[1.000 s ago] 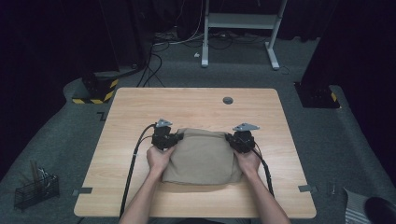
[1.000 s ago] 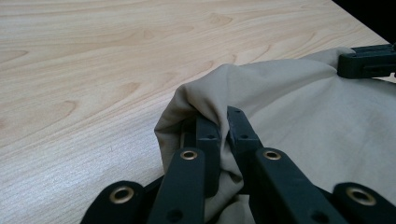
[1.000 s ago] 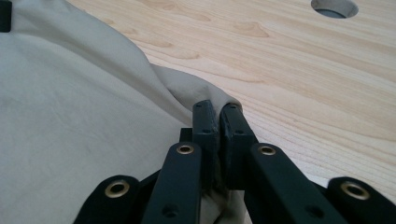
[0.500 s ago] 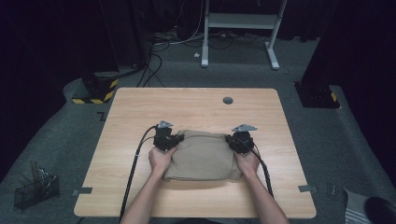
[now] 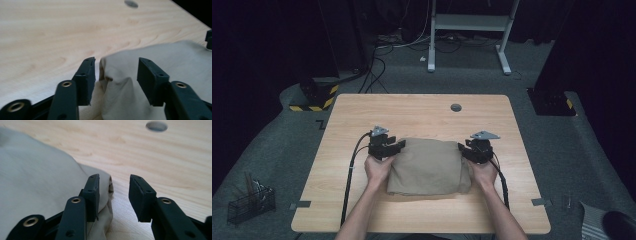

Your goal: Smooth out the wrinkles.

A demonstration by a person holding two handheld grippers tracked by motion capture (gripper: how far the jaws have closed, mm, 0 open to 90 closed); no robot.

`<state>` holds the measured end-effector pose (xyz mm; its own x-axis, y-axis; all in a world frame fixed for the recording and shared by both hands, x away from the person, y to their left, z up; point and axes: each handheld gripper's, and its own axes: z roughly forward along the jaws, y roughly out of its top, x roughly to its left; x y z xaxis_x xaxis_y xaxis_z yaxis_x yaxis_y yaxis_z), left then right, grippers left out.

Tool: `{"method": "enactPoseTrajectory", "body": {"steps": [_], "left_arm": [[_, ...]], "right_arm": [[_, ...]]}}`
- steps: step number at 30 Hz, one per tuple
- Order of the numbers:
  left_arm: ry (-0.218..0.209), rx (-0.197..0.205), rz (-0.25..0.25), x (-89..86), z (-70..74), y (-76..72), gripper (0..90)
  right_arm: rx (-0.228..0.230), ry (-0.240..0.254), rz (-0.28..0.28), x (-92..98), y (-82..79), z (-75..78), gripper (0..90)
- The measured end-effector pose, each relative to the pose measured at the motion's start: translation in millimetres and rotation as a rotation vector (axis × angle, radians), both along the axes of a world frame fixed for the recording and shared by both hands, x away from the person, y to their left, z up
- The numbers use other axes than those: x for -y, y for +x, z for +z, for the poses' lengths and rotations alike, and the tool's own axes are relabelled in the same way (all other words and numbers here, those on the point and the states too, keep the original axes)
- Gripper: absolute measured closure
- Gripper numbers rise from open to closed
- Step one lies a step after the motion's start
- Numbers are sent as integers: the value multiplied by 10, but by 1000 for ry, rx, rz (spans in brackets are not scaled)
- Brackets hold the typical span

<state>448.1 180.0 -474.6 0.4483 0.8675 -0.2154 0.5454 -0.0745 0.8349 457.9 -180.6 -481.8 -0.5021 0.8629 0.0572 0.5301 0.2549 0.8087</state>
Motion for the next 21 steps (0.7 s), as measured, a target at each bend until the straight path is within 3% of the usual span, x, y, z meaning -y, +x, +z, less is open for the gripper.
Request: {"method": "enactPoseTrajectory", "body": {"steps": [3,5,7,9,11,12,14,16,21], "left_arm": [[-33,43,-31,22,116,-90,425],[-29,59,-81,122,145,-152,411],[-6,48,-144,271,107,-201,399],[32,25,-187,407,10,-229,398],[80,1,-182,480,-129,-235,390],[85,-15,-176,475,-207,-226,388],[13,-20,-166,389,-332,-214,376],[-13,-28,-169,321,-387,-205,367],[19,-13,-176,314,-383,-219,359]], "right_arm": [[41,25,24,-6,-101,120,580],[62,47,57,-79,-179,165,574],[69,54,105,-198,-237,153,565],[41,45,151,-339,-265,76,561],[13,15,170,-443,-280,-51,558],[-3,-2,168,-462,-279,-125,556],[-24,19,160,-409,-266,-258,547],[-52,76,160,-318,-242,-324,538],[-11,9,161,-348,-279,-313,535]]}}
